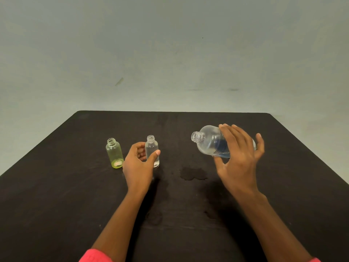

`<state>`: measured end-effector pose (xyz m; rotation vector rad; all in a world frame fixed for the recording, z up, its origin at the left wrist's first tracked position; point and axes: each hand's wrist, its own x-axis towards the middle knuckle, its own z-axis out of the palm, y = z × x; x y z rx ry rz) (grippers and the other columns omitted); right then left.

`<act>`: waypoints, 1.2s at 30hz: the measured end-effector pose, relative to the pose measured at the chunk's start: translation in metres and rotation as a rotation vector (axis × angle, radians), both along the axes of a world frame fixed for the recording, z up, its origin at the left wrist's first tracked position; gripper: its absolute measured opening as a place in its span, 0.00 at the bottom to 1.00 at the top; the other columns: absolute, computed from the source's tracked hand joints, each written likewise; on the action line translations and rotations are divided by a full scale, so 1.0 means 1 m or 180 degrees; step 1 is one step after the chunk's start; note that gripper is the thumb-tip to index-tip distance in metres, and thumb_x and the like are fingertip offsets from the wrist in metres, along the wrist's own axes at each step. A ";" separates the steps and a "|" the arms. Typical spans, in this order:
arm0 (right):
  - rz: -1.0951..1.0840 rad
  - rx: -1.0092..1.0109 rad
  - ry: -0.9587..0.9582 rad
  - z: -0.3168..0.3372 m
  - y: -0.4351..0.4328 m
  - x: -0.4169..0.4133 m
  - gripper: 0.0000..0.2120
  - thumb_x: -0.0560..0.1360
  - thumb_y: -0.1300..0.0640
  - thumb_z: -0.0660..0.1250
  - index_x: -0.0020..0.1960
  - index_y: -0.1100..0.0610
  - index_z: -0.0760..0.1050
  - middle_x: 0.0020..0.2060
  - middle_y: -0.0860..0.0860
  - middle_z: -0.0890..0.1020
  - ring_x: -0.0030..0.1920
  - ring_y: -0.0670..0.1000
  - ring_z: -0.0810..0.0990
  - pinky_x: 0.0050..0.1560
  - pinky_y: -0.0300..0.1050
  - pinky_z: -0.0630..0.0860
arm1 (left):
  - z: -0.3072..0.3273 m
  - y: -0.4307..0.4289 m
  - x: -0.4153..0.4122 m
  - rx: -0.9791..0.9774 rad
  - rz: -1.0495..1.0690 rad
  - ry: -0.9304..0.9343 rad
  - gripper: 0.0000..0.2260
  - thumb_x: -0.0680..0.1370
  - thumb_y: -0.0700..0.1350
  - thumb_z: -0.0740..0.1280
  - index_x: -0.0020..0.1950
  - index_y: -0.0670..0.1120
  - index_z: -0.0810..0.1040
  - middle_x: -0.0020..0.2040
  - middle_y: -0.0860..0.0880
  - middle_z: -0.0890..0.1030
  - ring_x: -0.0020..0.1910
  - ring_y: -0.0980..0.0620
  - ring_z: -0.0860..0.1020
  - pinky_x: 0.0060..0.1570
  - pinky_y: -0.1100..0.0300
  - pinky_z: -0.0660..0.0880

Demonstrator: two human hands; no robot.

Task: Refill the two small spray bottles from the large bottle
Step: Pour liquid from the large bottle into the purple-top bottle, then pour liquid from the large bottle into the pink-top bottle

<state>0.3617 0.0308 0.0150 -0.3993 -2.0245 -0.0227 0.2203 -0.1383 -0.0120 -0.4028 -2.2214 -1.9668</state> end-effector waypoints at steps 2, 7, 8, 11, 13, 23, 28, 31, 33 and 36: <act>-0.0004 0.0001 -0.0025 0.000 0.001 0.000 0.37 0.58 0.64 0.79 0.65 0.57 0.72 0.60 0.52 0.79 0.65 0.51 0.73 0.73 0.57 0.47 | -0.001 0.001 0.000 -0.0003 0.0002 -0.0002 0.15 0.68 0.44 0.77 0.51 0.49 0.77 0.44 0.57 0.81 0.45 0.59 0.80 0.49 0.61 0.76; 0.0026 -0.0019 -0.0034 0.000 0.001 0.000 0.39 0.58 0.64 0.80 0.66 0.56 0.70 0.61 0.52 0.78 0.66 0.51 0.71 0.73 0.56 0.47 | 0.001 0.001 0.001 -0.0036 0.0040 -0.0043 0.18 0.67 0.43 0.77 0.53 0.49 0.74 0.45 0.56 0.80 0.46 0.57 0.79 0.51 0.59 0.77; 0.0033 -0.0025 -0.0035 0.000 0.001 0.000 0.39 0.58 0.64 0.80 0.66 0.56 0.70 0.61 0.52 0.78 0.66 0.51 0.71 0.73 0.56 0.47 | 0.001 0.000 0.001 -0.0034 0.0030 -0.0049 0.20 0.67 0.43 0.78 0.54 0.49 0.74 0.47 0.55 0.80 0.48 0.55 0.80 0.52 0.58 0.77; 0.0033 -0.0026 -0.0034 -0.001 0.001 0.000 0.38 0.59 0.64 0.80 0.66 0.56 0.71 0.61 0.52 0.78 0.66 0.51 0.71 0.73 0.55 0.46 | 0.002 -0.001 0.002 -0.0110 -0.0012 0.0043 0.23 0.65 0.45 0.79 0.56 0.49 0.73 0.51 0.53 0.79 0.50 0.53 0.78 0.53 0.58 0.76; 0.0029 -0.0028 -0.0033 -0.001 0.001 0.000 0.37 0.59 0.65 0.79 0.66 0.57 0.71 0.61 0.52 0.78 0.65 0.51 0.72 0.74 0.55 0.46 | 0.007 -0.001 0.005 -0.0136 0.0072 0.0221 0.22 0.66 0.49 0.78 0.55 0.49 0.73 0.51 0.52 0.77 0.49 0.53 0.76 0.49 0.59 0.75; 0.0020 -0.0021 -0.0043 0.000 0.000 0.000 0.37 0.59 0.64 0.79 0.66 0.56 0.71 0.61 0.52 0.78 0.65 0.51 0.72 0.73 0.55 0.46 | 0.018 -0.029 -0.019 0.0131 0.1426 0.0446 0.24 0.72 0.46 0.73 0.64 0.41 0.68 0.61 0.44 0.71 0.59 0.47 0.68 0.58 0.59 0.66; 0.0015 -0.0018 -0.0037 0.000 0.000 0.000 0.37 0.60 0.64 0.79 0.66 0.56 0.71 0.61 0.52 0.78 0.65 0.52 0.72 0.73 0.55 0.46 | 0.011 -0.035 -0.028 0.0269 0.1034 -0.0429 0.33 0.70 0.48 0.75 0.71 0.45 0.63 0.66 0.49 0.71 0.65 0.53 0.70 0.66 0.56 0.66; 0.0033 -0.0035 -0.0025 0.000 0.000 0.000 0.37 0.60 0.64 0.79 0.66 0.56 0.71 0.61 0.52 0.78 0.65 0.52 0.72 0.73 0.55 0.46 | 0.009 -0.033 -0.030 0.0207 0.0982 -0.0613 0.25 0.72 0.47 0.73 0.66 0.46 0.68 0.57 0.53 0.72 0.56 0.55 0.72 0.61 0.55 0.70; 0.0039 -0.0038 -0.0024 0.000 0.001 0.000 0.37 0.60 0.64 0.79 0.66 0.56 0.70 0.61 0.52 0.78 0.66 0.51 0.72 0.73 0.55 0.46 | 0.008 -0.034 -0.032 0.0210 0.1037 -0.0627 0.20 0.73 0.45 0.72 0.62 0.46 0.71 0.55 0.53 0.73 0.54 0.54 0.72 0.58 0.56 0.70; 0.0043 -0.0032 -0.0028 0.000 0.001 0.000 0.37 0.60 0.64 0.79 0.66 0.56 0.70 0.61 0.52 0.78 0.66 0.51 0.72 0.74 0.55 0.46 | 0.008 -0.036 -0.032 0.0291 0.1174 -0.0574 0.17 0.74 0.44 0.71 0.61 0.46 0.72 0.54 0.51 0.75 0.54 0.54 0.73 0.56 0.58 0.71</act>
